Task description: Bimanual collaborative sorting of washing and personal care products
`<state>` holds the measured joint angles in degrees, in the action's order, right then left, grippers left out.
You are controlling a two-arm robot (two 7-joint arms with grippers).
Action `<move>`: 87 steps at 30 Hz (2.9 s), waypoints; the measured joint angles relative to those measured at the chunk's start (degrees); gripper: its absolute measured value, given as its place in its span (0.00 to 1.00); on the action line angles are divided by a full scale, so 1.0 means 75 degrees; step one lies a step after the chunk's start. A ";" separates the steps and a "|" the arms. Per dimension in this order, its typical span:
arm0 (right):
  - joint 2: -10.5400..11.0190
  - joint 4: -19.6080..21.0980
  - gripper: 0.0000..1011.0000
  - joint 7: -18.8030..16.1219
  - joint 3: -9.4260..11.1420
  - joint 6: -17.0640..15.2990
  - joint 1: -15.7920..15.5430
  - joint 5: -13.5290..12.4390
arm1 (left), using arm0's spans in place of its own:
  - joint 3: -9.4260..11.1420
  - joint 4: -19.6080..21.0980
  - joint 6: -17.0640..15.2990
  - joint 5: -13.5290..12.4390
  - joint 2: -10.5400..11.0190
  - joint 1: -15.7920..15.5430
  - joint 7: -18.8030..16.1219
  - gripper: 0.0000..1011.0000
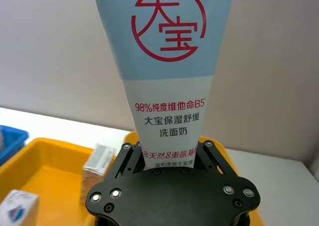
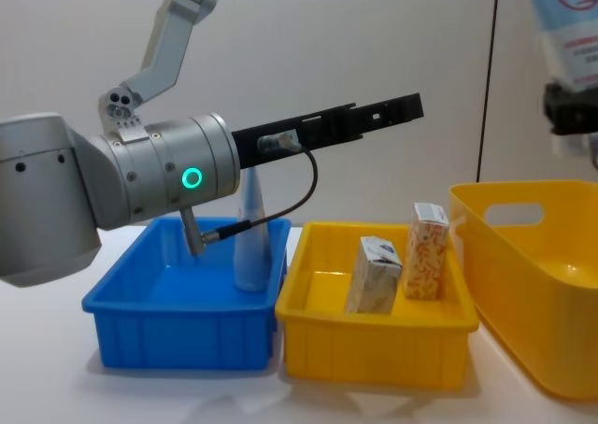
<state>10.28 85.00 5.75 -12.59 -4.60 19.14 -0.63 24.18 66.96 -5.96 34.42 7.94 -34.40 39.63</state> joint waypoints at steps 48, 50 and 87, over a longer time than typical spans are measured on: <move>-0.0606 -0.0203 0.34 0.0485 0.0746 -0.1790 -0.0056 -0.0193 | 0.0000 0.0000 0.0000 0.0001 0.0000 0.0000 0.0000 0.99; -0.0614 -0.0225 0.42 0.0490 0.0747 -0.1785 -0.0045 -0.0189 | 0.0000 0.0000 0.0000 0.0000 0.0000 -0.0001 0.0000 0.99; -0.0654 -0.0307 0.99 0.0479 0.0769 -0.1619 -0.0009 -0.0159 | 0.0000 0.0000 0.0000 0.0000 0.0000 -0.0001 0.0000 0.99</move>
<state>5.38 82.69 9.35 -6.82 -16.74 19.08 -1.82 24.19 66.96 -5.97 34.42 7.94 -34.41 39.62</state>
